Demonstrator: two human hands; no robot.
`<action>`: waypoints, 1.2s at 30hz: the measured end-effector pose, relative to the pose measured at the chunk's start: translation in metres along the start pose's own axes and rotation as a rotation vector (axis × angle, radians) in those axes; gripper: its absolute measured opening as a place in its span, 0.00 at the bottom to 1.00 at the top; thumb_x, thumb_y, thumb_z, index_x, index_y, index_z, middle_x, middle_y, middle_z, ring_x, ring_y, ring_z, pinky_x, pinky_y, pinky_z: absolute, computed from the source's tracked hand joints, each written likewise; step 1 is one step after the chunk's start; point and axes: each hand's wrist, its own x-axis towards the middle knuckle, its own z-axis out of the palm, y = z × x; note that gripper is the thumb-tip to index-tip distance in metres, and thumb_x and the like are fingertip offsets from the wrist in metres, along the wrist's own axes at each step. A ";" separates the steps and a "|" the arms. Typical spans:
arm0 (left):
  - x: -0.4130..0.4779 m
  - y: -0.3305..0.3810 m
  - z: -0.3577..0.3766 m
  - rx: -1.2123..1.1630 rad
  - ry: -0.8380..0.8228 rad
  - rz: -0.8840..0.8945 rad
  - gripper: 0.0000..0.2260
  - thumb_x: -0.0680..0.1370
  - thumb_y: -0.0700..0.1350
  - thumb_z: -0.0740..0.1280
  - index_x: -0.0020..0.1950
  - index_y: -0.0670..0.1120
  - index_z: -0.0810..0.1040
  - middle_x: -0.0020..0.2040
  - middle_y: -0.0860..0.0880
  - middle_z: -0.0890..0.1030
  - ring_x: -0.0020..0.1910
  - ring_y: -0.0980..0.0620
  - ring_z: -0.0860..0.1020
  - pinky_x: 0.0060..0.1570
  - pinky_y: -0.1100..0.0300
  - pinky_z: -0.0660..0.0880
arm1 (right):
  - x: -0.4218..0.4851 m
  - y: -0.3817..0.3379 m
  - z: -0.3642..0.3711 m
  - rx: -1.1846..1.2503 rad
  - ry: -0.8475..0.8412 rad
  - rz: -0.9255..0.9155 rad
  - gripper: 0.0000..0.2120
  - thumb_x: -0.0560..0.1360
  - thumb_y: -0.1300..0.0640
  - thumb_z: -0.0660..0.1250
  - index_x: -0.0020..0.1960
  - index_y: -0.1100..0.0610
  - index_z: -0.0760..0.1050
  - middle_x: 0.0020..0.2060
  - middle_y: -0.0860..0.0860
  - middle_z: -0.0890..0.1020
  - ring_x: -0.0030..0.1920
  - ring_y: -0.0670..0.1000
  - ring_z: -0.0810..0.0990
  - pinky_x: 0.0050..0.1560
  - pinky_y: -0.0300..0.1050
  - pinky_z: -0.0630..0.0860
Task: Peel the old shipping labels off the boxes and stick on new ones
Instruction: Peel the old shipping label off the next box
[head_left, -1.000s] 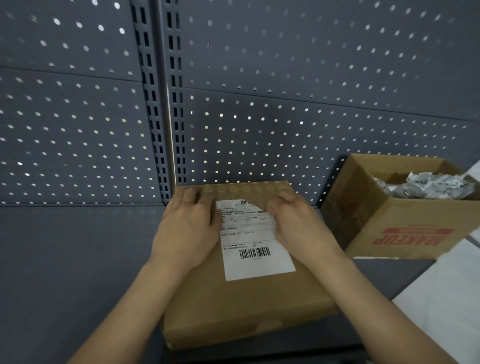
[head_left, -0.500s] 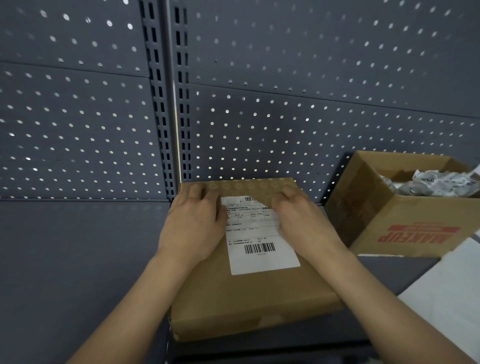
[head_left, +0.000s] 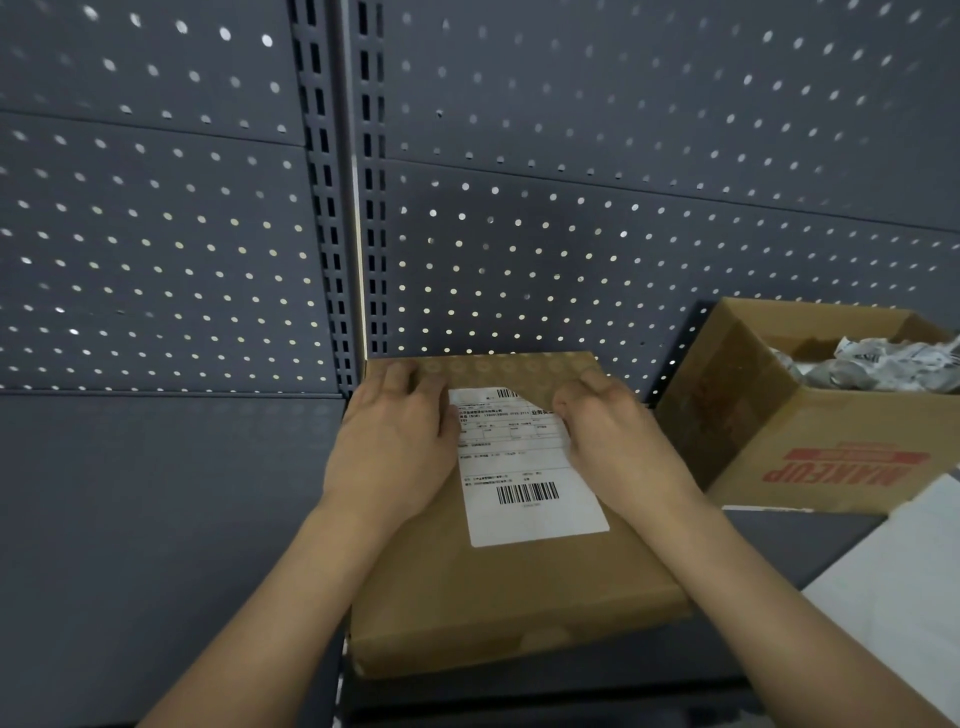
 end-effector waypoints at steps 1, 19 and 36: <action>0.000 0.000 0.000 0.003 -0.002 0.002 0.18 0.80 0.50 0.60 0.68 0.45 0.74 0.67 0.45 0.72 0.67 0.43 0.68 0.68 0.50 0.65 | -0.001 -0.002 -0.001 -0.037 -0.007 -0.009 0.06 0.73 0.69 0.64 0.46 0.60 0.75 0.47 0.53 0.74 0.48 0.56 0.76 0.37 0.42 0.64; -0.001 0.001 -0.002 -0.006 -0.010 -0.013 0.17 0.81 0.49 0.59 0.68 0.46 0.73 0.66 0.46 0.72 0.67 0.44 0.68 0.67 0.50 0.65 | 0.003 0.005 0.003 0.040 0.013 0.017 0.05 0.72 0.68 0.67 0.42 0.59 0.75 0.42 0.51 0.73 0.40 0.54 0.75 0.35 0.40 0.63; 0.000 0.002 -0.003 -0.015 -0.008 -0.013 0.17 0.80 0.49 0.60 0.68 0.46 0.74 0.67 0.45 0.72 0.66 0.43 0.68 0.67 0.50 0.65 | 0.001 0.004 -0.001 0.099 0.012 0.058 0.05 0.74 0.61 0.70 0.43 0.60 0.74 0.43 0.51 0.72 0.43 0.54 0.74 0.37 0.42 0.64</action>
